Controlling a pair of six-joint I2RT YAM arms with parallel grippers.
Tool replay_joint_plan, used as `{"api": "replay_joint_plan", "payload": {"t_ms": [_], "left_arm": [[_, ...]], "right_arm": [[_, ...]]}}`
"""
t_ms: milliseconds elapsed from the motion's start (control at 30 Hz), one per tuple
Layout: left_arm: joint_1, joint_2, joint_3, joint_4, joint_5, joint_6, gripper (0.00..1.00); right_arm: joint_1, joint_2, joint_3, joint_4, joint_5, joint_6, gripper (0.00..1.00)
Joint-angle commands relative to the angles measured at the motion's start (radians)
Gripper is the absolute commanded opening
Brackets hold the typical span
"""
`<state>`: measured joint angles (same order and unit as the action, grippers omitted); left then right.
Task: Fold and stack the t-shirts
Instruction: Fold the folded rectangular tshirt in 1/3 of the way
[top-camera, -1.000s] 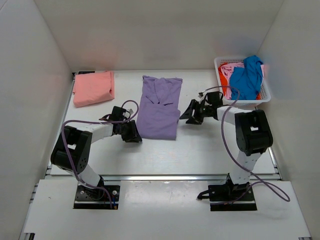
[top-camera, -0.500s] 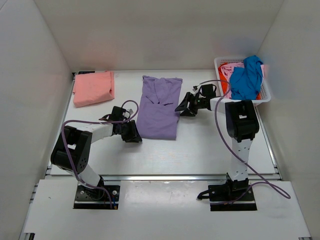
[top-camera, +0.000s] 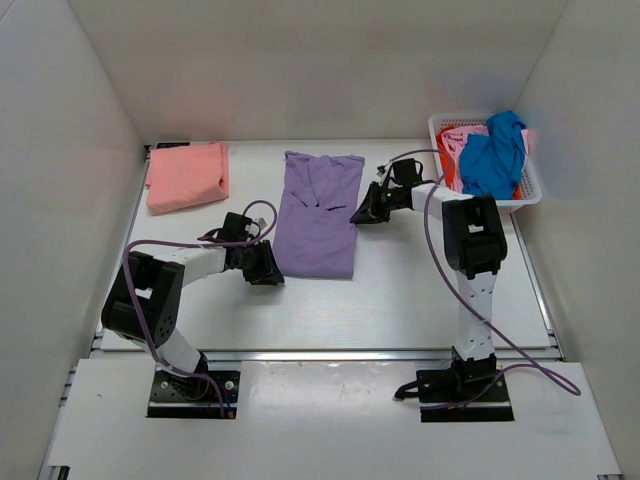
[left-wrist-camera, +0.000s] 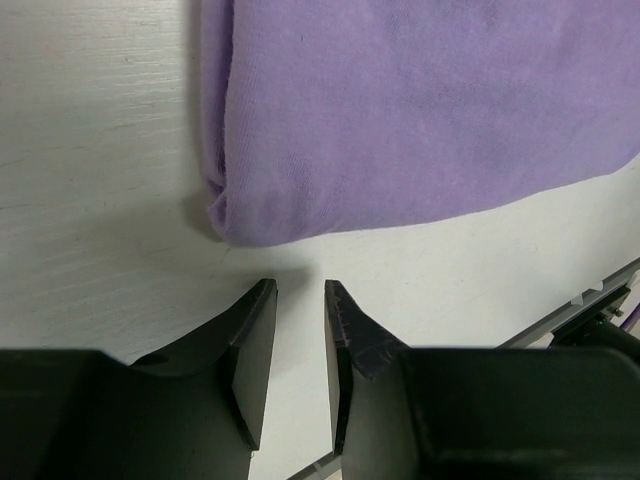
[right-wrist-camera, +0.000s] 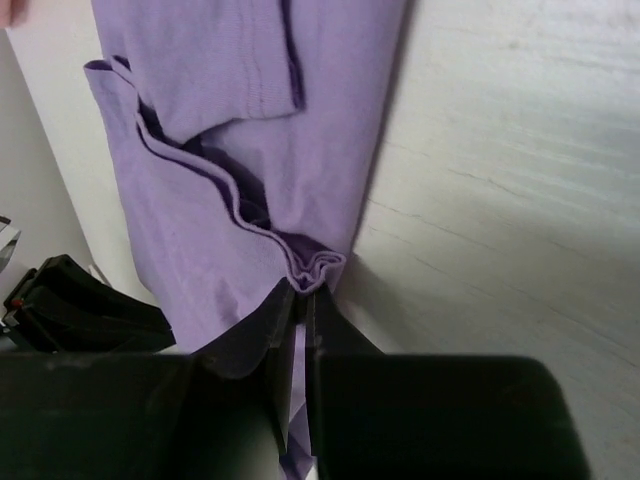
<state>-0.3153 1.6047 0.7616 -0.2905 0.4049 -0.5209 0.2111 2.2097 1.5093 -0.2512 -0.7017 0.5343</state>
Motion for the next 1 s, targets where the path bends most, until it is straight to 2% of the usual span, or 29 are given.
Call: {"api": "replay_joint_plan", "payload": {"t_ms": [0,400,433,500,600,733,800,967], "left_arm": [[0.002,0.012,-0.013,-0.012,-0.009,0.013,0.38],[0.001,-0.011,-0.025,-0.024,-0.023,0.016,0.37],[0.008,-0.017,-0.022,-0.03,-0.021,0.018,0.38],[0.001,-0.019,-0.025,-0.032,-0.015,0.016,0.39],[0.008,-0.046,-0.022,-0.044,-0.021,0.018,0.39],[0.022,-0.118,-0.036,-0.004,-0.05,-0.007,0.42],[0.033,-0.149,-0.038,0.014,-0.084,-0.036,0.45],[0.013,-0.164,-0.041,0.079,-0.15,-0.106,0.5]], "right_arm": [[0.008,-0.038,0.066,-0.026,0.042,-0.051,0.0],[-0.01,0.082,0.296,-0.146,0.083,-0.154,0.0],[-0.012,0.087,0.322,-0.158,0.093,-0.161,0.02],[-0.019,0.128,0.371,-0.203,0.102,-0.168,0.16],[-0.035,0.127,0.416,-0.269,0.129,-0.192,0.32],[-0.026,0.02,0.301,-0.276,0.195,-0.197,0.46],[-0.019,-0.049,0.154,-0.247,0.206,-0.183,0.46],[-0.007,-0.248,-0.188,-0.099,0.218,-0.119,0.56]]}}
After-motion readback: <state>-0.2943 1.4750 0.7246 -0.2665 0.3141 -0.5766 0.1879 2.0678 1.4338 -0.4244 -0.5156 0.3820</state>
